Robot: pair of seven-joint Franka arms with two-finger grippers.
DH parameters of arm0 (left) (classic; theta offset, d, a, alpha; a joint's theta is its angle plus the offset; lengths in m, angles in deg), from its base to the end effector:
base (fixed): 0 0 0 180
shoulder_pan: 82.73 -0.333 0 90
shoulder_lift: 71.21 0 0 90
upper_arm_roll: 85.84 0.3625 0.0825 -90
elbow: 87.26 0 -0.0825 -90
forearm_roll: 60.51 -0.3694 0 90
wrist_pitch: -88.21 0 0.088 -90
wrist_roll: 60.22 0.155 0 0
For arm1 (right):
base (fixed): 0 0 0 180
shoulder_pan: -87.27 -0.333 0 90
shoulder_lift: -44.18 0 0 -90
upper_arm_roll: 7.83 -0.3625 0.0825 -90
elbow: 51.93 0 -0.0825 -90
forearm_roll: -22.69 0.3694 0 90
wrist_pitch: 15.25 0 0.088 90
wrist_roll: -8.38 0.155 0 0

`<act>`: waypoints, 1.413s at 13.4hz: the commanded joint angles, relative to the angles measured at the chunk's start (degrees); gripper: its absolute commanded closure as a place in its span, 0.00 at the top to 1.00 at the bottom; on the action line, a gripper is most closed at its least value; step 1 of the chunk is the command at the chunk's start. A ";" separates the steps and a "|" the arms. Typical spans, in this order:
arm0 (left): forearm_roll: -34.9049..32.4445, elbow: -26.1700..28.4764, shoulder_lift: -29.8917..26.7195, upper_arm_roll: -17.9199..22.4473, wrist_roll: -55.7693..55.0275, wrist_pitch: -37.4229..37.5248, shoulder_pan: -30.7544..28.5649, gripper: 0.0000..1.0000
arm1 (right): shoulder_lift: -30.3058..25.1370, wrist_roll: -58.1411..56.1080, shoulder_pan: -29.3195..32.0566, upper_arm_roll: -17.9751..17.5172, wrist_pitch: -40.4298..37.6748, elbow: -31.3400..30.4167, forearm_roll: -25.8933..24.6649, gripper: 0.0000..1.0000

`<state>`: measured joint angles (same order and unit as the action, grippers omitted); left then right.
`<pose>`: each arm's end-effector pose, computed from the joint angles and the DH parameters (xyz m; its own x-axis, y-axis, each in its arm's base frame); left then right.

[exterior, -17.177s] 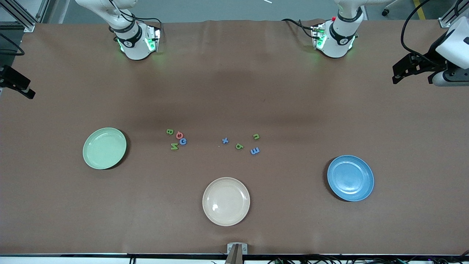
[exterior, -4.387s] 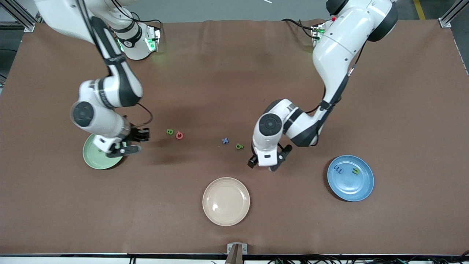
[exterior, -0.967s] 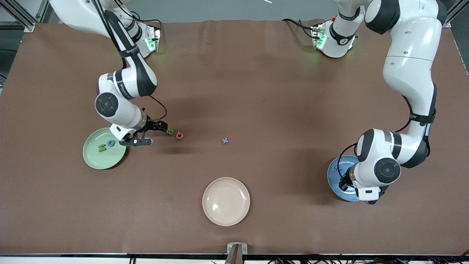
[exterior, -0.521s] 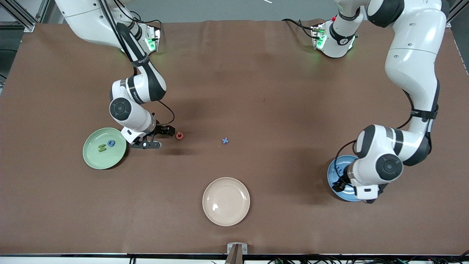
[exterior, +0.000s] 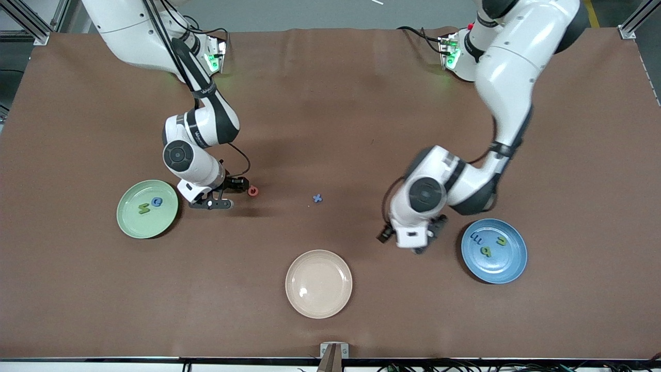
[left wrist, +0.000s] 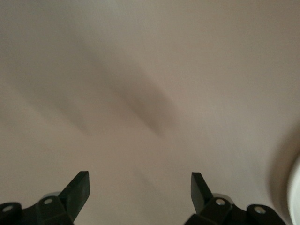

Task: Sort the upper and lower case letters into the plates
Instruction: 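Grasp the blue x with the left gripper while the right gripper grasps B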

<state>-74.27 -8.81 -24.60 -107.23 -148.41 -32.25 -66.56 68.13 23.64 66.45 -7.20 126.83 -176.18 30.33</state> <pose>0.6400 -0.3916 0.2422 0.6481 0.7587 -0.0658 0.7593 -0.6504 -0.0207 0.5230 0.1959 0.1969 0.9922 -0.0206 -0.1232 -0.0250 -0.9991 -0.0344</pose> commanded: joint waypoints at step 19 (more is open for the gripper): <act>0.40 -14.20 13.77 6.63 0.56 -6.98 21.89 0.60 | 1.54 0.65 -2.30 0.25 2.42 -1.52 2.21 0.49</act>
<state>-74.27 -21.08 -12.28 -100.98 -149.05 -39.45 -45.15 69.64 23.72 65.48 -7.21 128.52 -176.99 30.85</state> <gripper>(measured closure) 0.405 0.436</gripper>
